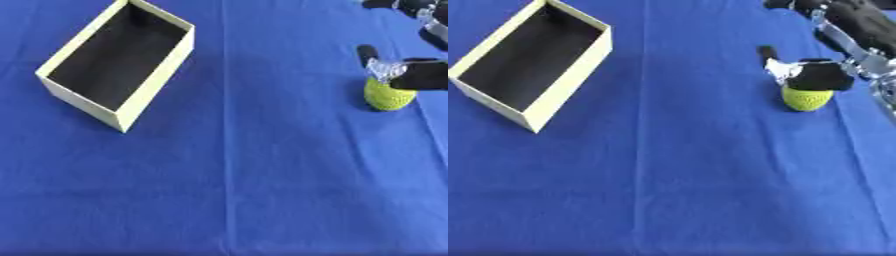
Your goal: Pick up objects on the table and place them in the box.
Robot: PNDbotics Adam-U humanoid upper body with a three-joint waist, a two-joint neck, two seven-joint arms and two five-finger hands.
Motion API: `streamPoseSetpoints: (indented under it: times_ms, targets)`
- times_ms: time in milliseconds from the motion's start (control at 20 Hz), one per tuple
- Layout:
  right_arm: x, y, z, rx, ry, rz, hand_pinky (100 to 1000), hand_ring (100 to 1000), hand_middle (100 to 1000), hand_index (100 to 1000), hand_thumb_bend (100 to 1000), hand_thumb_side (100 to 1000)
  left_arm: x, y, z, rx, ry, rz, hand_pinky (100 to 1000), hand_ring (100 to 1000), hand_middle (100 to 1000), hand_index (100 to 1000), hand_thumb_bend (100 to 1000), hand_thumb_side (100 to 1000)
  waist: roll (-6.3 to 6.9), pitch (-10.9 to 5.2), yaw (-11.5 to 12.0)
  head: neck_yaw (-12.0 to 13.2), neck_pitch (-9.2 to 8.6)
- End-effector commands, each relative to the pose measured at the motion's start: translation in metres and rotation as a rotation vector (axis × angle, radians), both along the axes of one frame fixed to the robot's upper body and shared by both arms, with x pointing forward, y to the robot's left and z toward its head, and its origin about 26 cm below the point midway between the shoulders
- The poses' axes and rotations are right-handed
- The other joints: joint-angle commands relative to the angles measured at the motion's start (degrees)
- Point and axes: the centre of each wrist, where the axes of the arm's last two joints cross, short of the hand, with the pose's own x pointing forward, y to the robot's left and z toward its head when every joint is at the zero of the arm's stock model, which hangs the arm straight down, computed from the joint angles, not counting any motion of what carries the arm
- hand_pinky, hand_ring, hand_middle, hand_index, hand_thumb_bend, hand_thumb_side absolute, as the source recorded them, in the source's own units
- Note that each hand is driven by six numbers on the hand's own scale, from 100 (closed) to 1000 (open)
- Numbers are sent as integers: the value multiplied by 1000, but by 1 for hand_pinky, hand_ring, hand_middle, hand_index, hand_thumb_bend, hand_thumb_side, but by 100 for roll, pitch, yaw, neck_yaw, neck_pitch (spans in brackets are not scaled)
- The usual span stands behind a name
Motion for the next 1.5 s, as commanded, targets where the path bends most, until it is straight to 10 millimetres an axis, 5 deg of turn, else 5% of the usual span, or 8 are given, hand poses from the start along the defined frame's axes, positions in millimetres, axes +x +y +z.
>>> streamPoseSetpoints:
  times_ms: [50, 250, 350, 1500]
  targets:
    - [-4, -1, 12, -73, 37, 15, 858, 897, 809, 900, 287, 389, -4, 2, 10, 33, -33, 2, 782, 595, 618, 633, 439, 236, 25, -93, -8, -4, -7]
    - [-5, -4, 13, -72, 132, 15, 873, 910, 812, 909, 401, 139, -4, 2, 10, 34, -32, 2, 782, 595, 618, 633, 440, 235, 22, -100, -13, 12, -28]
    - [-6, -6, 14, -81, 185, 4, 876, 909, 812, 905, 438, 100, -4, 2, 10, 35, -30, 3, 782, 595, 619, 633, 440, 235, 18, -101, -18, 23, -36]
    - [-6, -37, 12, 37, 347, -357, 884, 918, 844, 951, 500, 100, -4, 2, 11, 41, -28, 5, 781, 594, 618, 632, 436, 236, -43, -107, 28, 134, -56]
